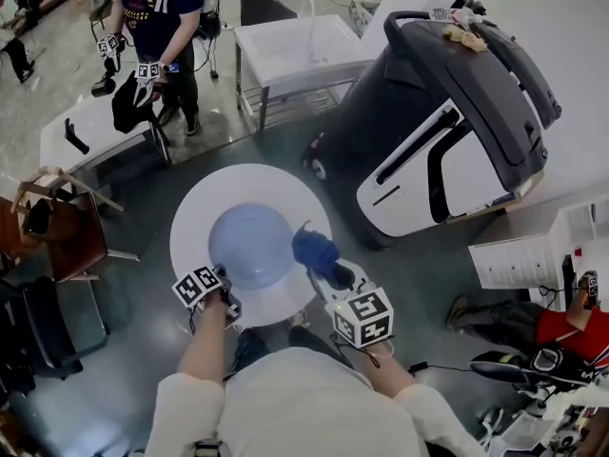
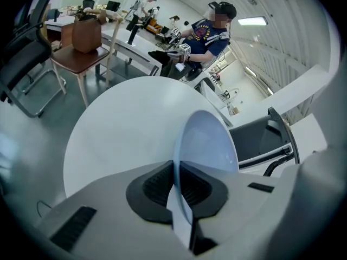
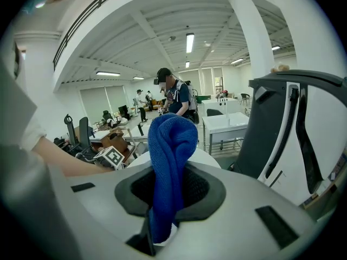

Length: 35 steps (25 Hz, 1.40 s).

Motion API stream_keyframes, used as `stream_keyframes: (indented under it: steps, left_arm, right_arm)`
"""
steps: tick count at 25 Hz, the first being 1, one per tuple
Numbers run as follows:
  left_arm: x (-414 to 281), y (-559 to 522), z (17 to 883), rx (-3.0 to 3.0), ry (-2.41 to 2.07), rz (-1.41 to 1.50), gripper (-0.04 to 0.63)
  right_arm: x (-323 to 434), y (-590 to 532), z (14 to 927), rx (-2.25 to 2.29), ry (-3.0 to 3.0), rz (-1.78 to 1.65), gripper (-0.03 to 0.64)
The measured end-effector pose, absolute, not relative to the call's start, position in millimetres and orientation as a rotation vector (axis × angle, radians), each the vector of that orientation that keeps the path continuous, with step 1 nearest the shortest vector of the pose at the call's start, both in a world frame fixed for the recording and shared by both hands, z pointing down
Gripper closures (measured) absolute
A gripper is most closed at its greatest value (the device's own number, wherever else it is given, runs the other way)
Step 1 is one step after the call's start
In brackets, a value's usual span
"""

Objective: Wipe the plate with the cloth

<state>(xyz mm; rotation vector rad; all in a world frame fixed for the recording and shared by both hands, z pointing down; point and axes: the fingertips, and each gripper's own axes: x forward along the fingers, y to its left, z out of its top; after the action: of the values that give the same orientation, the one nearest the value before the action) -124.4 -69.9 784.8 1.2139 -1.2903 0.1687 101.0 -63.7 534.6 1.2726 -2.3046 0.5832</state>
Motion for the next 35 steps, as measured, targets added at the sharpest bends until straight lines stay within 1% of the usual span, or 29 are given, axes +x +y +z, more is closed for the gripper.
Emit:
stream_keyframes:
  steps: [6, 13, 23, 29, 32, 35]
  left_arm:
    - [-122, -68, 791, 1.189, -1.292, 0.217, 0.552]
    - [-104, -72, 796, 1.156, -1.292, 0.248, 0.551]
    - [-117, -71, 790, 1.2, -1.256, 0.202, 0.549]
    - [-119, -66, 782, 1.212, -1.267, 0.206, 0.549]
    - [-127, -61, 779, 1.223, -1.274, 0.205, 0.534]
    - [-136, -58, 772, 1.26, -1.292, 0.219, 0.534]
  right_arm:
    - [101, -64, 538, 1.265, -2.303, 0.592, 0.528]
    - [117, -75, 539, 1.241, -2.314, 0.602, 0.528]
    - [93, -70, 539, 1.222, -2.329, 0.599, 0.528]
    - [92, -74, 536, 1.202, -2.35, 0.594, 0.528]
    - [85, -72, 536, 1.197, -2.362, 0.588, 0.528]
    - [78, -70, 535, 1.193, -2.373, 0.576, 0.528]
